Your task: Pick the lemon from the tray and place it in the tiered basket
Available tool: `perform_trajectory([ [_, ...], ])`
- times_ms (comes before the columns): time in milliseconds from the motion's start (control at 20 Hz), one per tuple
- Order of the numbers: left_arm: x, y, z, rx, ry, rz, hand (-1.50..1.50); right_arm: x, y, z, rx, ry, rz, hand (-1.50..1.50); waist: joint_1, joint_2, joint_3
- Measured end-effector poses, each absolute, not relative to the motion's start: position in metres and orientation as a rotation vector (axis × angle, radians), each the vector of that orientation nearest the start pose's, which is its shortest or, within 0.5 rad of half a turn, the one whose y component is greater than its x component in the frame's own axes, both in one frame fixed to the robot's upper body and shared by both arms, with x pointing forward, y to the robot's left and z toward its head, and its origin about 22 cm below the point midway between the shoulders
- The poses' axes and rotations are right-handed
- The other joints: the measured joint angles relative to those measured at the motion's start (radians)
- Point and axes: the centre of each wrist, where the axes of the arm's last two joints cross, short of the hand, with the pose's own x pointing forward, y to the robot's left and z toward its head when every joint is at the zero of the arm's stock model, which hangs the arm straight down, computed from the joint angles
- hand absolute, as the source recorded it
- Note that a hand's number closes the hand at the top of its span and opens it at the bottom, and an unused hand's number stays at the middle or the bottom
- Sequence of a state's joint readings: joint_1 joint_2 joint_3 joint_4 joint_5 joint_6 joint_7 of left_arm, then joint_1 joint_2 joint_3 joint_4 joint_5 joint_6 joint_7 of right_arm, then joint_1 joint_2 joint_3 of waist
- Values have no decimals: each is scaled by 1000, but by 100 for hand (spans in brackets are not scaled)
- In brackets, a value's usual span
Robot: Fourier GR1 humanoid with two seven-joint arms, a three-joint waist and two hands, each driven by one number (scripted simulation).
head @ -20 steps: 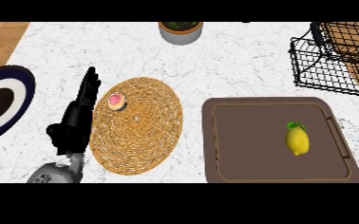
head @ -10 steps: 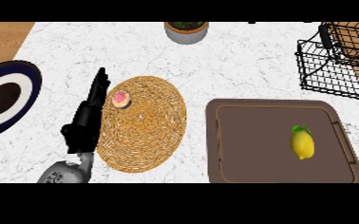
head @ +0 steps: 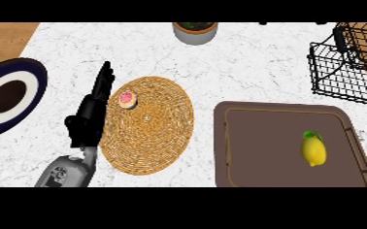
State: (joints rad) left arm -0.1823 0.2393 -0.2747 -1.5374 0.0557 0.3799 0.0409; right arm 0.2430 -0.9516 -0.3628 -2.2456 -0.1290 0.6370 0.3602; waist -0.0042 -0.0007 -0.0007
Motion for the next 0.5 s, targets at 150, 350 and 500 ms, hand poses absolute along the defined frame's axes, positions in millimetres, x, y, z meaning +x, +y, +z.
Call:
perform_trajectory([
  [150,269,200,33,190,-1664,-106,0,164,-334,233,-554,-1194,1237,-150,3,0,0],
  [350,272,202,34,189,-1663,-105,0,166,-332,226,-569,-1117,1253,-150,3,0,0],
  [500,272,205,32,190,-1664,-101,0,166,-328,223,-582,-1075,1266,-150,2,0,0],
])
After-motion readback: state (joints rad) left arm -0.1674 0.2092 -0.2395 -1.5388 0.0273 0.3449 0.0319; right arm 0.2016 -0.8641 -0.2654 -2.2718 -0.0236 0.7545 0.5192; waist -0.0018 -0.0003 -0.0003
